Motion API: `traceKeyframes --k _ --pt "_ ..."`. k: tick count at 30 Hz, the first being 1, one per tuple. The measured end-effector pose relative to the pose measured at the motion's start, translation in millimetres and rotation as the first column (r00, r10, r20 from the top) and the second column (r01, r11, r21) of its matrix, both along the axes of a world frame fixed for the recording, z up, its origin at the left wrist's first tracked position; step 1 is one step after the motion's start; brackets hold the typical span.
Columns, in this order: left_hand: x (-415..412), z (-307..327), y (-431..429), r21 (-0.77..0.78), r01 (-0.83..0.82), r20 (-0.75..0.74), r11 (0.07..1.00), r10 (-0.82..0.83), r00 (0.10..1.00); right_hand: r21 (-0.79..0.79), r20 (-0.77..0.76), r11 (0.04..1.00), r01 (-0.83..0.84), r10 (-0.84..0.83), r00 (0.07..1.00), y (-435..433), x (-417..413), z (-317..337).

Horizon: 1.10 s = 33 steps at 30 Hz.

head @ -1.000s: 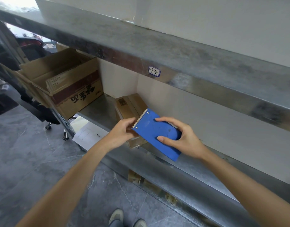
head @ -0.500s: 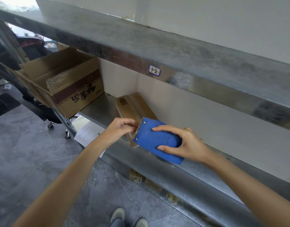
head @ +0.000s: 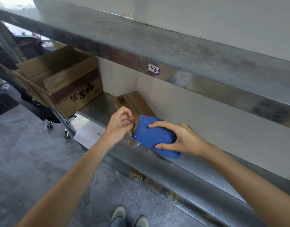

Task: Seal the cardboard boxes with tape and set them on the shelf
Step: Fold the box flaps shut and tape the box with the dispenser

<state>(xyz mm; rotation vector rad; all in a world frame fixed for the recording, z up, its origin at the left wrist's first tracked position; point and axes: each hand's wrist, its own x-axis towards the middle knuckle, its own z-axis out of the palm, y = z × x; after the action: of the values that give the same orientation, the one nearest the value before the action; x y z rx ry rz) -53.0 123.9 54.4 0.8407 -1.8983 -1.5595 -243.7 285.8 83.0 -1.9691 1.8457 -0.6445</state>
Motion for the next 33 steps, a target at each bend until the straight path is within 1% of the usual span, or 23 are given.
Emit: traceKeyframes --k 5,8,13,16,21,23,28,31,33 --pt "26 -7 -17 0.012 -0.136 -0.038 0.991 0.137 0.990 0.033 -0.057 0.998 0.047 -0.045 0.997 13 -23 5" --pt "36 -14 -18 -0.006 -0.132 -0.028 0.991 0.131 0.991 0.076 -0.040 0.996 0.046 -0.043 0.998 24 -36 3" --pt "29 -27 1 -0.044 -0.181 -0.026 0.983 0.180 0.983 0.082 -0.032 0.996 0.030 -0.027 0.999 35 -41 1" --pt "25 -33 5 -0.106 -0.172 -0.015 0.979 0.172 0.985 0.067 -0.060 0.997 0.040 -0.036 0.998 41 -41 -3" --pt "24 -50 11 -0.273 -0.194 0.042 0.942 0.213 0.976 0.042 -0.184 0.997 0.061 -0.053 0.982 34 -30 -6" --pt "25 -54 9 -0.307 -0.208 0.054 0.929 0.235 0.970 0.046 -0.192 0.997 0.068 -0.058 0.980 32 -28 -7" --pt "22 -62 8 -0.394 -0.218 0.025 0.893 0.247 0.969 0.060 -0.205 0.994 0.097 -0.082 0.975 29 -26 -10" --pt "20 -68 3 -0.429 -0.184 0.012 0.884 0.209 0.978 0.067 -0.204 0.993 0.100 -0.085 0.975 28 -26 -13" --pt "20 -70 0 -0.439 -0.127 0.026 0.890 0.154 0.988 0.057 -0.201 0.993 0.105 -0.092 0.975 28 -27 -16"
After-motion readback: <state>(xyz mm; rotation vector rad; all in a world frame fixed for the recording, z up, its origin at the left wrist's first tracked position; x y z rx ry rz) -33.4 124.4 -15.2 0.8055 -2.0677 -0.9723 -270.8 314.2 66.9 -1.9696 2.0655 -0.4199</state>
